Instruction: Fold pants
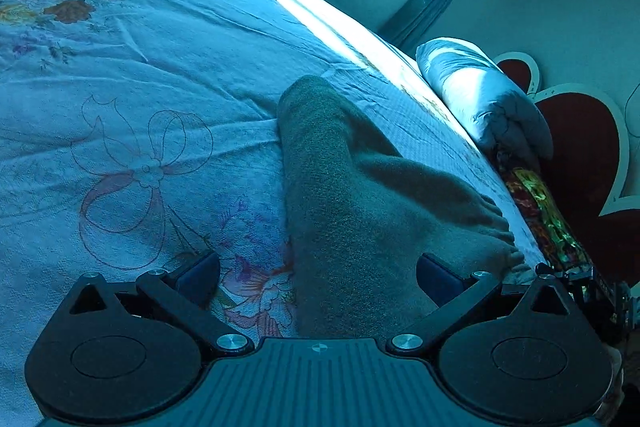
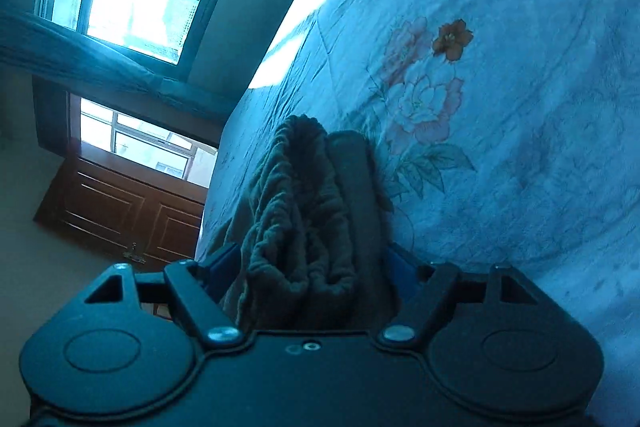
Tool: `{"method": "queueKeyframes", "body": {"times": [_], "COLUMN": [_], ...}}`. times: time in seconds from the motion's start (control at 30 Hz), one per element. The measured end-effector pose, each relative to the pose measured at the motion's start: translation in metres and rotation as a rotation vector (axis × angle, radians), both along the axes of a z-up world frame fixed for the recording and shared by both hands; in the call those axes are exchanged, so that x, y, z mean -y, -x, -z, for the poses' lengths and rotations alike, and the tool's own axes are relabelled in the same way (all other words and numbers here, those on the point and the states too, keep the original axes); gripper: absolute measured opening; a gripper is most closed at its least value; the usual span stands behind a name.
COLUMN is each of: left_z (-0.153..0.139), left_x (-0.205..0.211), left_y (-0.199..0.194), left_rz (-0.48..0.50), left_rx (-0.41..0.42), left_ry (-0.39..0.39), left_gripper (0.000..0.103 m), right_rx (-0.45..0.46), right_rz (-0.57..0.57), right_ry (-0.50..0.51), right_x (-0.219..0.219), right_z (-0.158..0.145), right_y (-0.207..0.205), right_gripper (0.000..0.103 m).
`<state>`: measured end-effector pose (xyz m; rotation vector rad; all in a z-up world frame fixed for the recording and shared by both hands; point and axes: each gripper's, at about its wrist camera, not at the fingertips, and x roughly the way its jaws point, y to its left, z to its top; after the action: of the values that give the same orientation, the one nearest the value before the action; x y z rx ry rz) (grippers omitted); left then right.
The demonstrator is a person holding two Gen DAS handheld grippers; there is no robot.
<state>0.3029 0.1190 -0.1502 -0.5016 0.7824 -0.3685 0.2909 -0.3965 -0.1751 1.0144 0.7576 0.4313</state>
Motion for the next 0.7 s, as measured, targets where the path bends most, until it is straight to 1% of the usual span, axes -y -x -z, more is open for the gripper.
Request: {"method": "queueKeyframes", "body": {"times": [0.07,0.13,0.27,0.3,0.33,0.37,0.4,0.43,0.47,0.53,0.6,0.63,0.67,0.7], "left_z": [0.002,0.004,0.009,0.01,0.011,0.012,0.012,0.013,0.013,0.016,0.02,0.021,0.021,0.021], "left_x": [0.001,0.005,0.007,0.007,0.006,0.004,0.003,0.001,-0.001,-0.006,-0.011,-0.01,-0.008,-0.005], "left_y": [-0.007,-0.015,-0.03,-0.033,-0.036,-0.038,-0.04,-0.041,-0.042,-0.044,-0.047,-0.049,-0.051,-0.052], "left_rz": [-0.002,0.008,0.033,0.04,0.049,0.062,0.073,0.081,0.086,0.079,0.071,0.069,0.066,0.066], "left_rx": [-0.02,-0.036,-0.059,-0.065,-0.069,-0.077,-0.083,-0.088,-0.093,-0.103,-0.11,-0.109,-0.106,-0.103], "left_ry": [0.011,0.021,0.086,0.107,0.12,0.131,0.141,0.141,0.131,0.146,0.167,0.17,0.172,0.17], "left_gripper": [0.103,0.103,0.103,0.103,0.103,0.103,0.102,0.098,0.094,0.083,0.079,0.079,0.079,0.079], "right_rx": [-0.001,-0.002,-0.009,-0.01,-0.01,-0.014,-0.022,-0.032,-0.038,-0.043,-0.041,-0.037,-0.035,-0.033], "right_rz": [-0.017,-0.05,-0.087,-0.094,-0.086,-0.07,-0.06,-0.066,-0.079,-0.122,-0.142,-0.149,-0.151,-0.155], "right_ry": [-0.036,-0.048,-0.07,-0.073,-0.054,-0.024,-0.012,-0.01,0.005,0.03,0.043,0.043,0.045,0.051], "right_x": [-0.002,-0.006,-0.011,-0.011,-0.01,-0.008,-0.005,-0.003,-0.003,-0.01,-0.022,-0.028,-0.033,-0.038], "right_z": [0.002,0.002,0.001,0.001,-0.001,-0.003,-0.004,-0.003,-0.003,-0.002,-0.002,-0.002,-0.002,-0.002], "right_y": [-0.008,-0.016,-0.033,-0.036,-0.038,-0.041,-0.042,-0.043,-0.045,-0.047,-0.051,-0.055,-0.059,-0.063], "right_gripper": [0.079,0.084,0.087,0.086,0.083,0.074,0.068,0.065,0.064,0.065,0.07,0.07,0.069,0.065]}}
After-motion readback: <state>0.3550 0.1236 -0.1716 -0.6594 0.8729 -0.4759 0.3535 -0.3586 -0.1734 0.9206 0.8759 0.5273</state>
